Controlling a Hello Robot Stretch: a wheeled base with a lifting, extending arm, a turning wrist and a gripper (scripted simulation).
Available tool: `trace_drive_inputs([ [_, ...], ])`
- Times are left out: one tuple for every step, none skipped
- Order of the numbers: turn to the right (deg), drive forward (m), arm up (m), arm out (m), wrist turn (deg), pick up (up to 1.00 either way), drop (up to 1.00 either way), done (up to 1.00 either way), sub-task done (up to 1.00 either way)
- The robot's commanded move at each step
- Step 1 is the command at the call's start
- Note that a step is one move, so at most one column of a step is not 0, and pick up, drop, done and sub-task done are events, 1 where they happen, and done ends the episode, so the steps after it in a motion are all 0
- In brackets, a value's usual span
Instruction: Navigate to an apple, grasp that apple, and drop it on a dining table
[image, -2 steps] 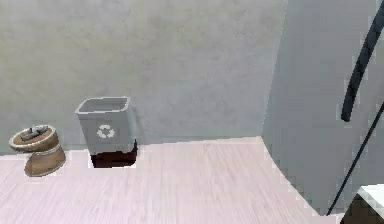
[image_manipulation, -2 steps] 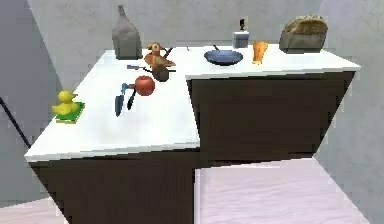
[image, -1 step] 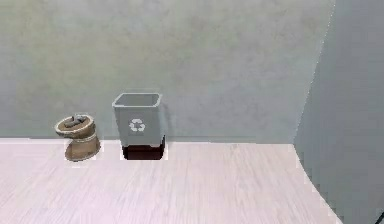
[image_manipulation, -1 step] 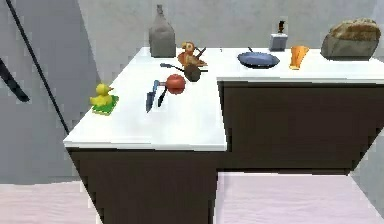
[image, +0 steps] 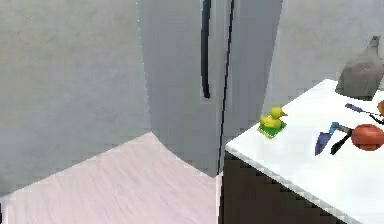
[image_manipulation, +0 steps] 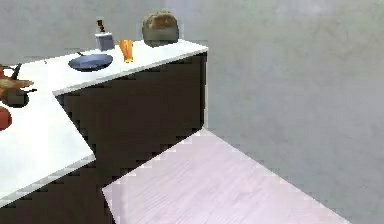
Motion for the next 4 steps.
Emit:
trace_drive_inputs([
  [36.0,0.0,0.0,0.0,0.0,0.0,0.0,0.0,0.0],
  [0.0,0.3,0.0,0.0,0.0,0.0,0.0,0.0,0.0],
  [-45.0,0.0,0.0,0.0,0.0,0.0,0.0,0.0,0.0],
  [-27.0,0.0,0.0,0.0,0.0,0.0,0.0,0.0,0.0],
])
